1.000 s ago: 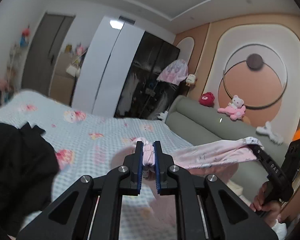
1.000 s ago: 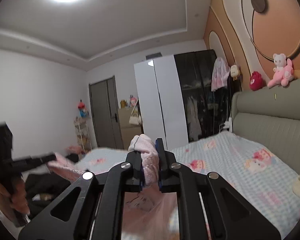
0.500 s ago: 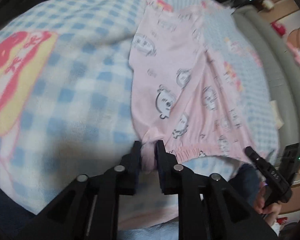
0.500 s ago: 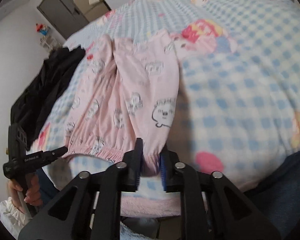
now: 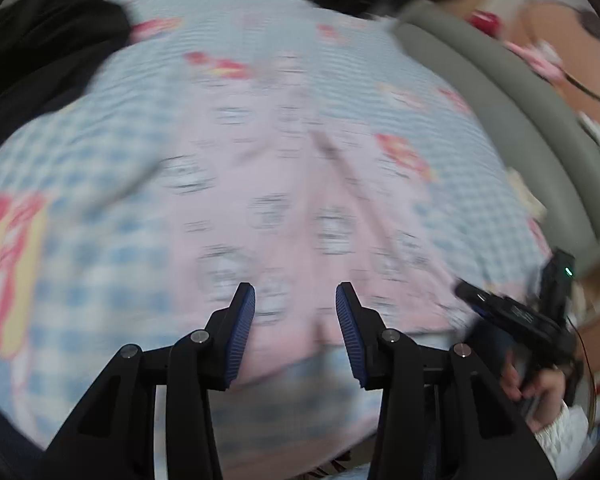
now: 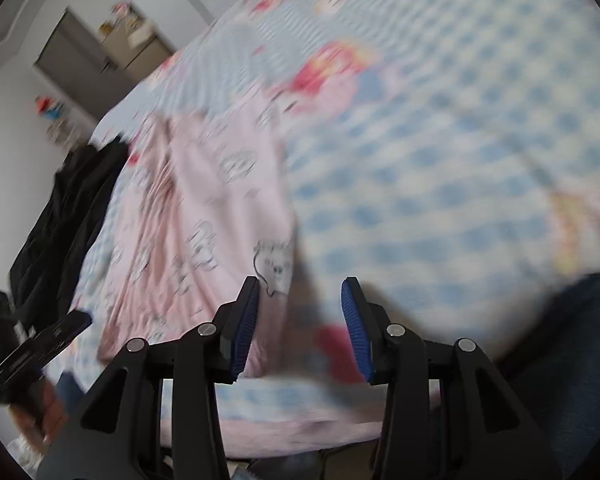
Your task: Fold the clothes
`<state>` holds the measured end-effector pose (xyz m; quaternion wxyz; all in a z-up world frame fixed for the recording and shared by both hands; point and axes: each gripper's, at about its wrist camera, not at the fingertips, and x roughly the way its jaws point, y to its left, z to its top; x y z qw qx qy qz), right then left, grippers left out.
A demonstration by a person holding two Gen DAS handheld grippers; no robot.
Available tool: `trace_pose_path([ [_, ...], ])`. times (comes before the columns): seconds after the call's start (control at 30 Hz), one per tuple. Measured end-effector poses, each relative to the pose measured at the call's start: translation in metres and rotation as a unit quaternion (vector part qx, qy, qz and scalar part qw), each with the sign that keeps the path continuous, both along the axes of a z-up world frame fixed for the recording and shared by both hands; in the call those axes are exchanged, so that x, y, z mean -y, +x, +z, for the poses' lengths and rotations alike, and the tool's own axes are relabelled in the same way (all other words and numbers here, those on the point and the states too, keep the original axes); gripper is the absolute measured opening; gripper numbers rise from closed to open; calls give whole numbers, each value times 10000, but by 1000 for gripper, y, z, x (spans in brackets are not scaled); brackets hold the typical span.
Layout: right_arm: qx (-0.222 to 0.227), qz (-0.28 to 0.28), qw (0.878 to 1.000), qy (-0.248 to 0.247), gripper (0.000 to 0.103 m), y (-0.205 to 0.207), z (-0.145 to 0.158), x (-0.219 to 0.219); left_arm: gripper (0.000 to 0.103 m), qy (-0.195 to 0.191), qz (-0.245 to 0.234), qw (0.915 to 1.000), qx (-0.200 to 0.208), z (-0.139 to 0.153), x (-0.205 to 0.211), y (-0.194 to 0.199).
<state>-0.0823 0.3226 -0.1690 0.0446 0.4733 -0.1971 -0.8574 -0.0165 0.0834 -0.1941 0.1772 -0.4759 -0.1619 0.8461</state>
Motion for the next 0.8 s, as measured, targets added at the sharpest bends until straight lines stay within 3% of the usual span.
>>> trace_pose_path([
  [0.1, -33, -347, 9986, 396, 41, 5, 4, -13, 40, 49, -621, 9981, 27, -2, -37, -9],
  [0.17, 62, -329, 9979, 563, 33, 7, 2, -17, 40, 456, -888, 9944, 356, -9, -65, -13],
  [0.23, 151, -21, 9993, 347, 28, 9, -5, -14, 40, 812, -1076, 9883, 712, -13, -89, -12],
  [0.33, 230, 749, 9968, -178, 28, 9, -15, 8, 40, 937, -1237, 9829, 990, -13, -110, -15],
  [0.5, 103, 1418, 9883, -544, 28, -6, -22, 38, 45, 1183, -1073, 9808, 1120, -17, -109, -15],
  [0.6, 79, 1648, 9826, -854, 28, -20, -30, 53, 54, 1373, -807, 9780, 1345, -28, -99, -23],
  [0.7, -20, 1762, 9809, -825, 29, -22, -28, 69, 55, 1443, -815, 9744, 1517, -35, -95, -28],
  [0.8, -97, 1904, 9783, -813, 32, -13, -22, 67, 47, 1245, -797, 9765, 1569, -40, -99, -32],
])
